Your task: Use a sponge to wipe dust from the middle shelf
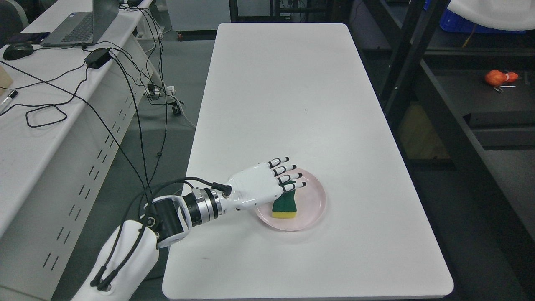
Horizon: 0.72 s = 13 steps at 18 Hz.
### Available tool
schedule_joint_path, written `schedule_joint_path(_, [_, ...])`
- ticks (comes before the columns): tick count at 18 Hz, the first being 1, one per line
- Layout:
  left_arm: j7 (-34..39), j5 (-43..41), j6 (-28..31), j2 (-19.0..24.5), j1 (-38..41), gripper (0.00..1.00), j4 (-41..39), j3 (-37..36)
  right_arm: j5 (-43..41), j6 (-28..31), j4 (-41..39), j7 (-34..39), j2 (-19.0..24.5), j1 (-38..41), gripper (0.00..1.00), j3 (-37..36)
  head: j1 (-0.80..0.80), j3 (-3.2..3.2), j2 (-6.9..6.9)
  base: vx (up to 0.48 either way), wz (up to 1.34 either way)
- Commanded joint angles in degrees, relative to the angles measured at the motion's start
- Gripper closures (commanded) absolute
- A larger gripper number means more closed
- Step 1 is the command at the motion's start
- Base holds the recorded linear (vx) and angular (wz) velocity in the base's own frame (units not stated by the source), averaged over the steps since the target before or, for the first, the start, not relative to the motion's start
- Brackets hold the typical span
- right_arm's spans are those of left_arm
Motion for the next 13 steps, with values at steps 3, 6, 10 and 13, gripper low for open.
schedule_joint_path(3, [-0.17, -0.45, -0.29, -3.33, -2.8, 0.02, 6.71, -1.97, 0.0, 4.13, -1.0, 0.01, -1.0, -0.08, 0.0, 0.0, 0.0, 0.0, 0.0, 0.0, 0.0])
schedule_joint_path(6, [-0.6, -1.24, -0.29, -3.6, -3.51, 0.02, 8.19, -3.12, 0.0, 4.22, -1.0, 0.01, -1.0, 0.01, 0.0, 0.0, 0.0, 0.0, 0.0, 0.0, 0.0])
schedule_joint_path(10, [-0.78, -3.09, -0.29, -4.04, -4.39, 0.02, 11.89, -4.7, 0.0, 4.13, -1.0, 0.01, -1.0, 0.01, 0.0, 0.0, 0.0, 0.0, 0.0, 0.0, 0.0])
schedule_joint_path(13, [-0.78, -3.35, -0.11, -4.74, -4.83, 0.03, 13.38, -5.05, 0.0, 4.13, -1.0, 0.01, -1.0, 0.01, 0.0, 0.0, 0.0, 0.0, 0.0, 0.0, 0.0])
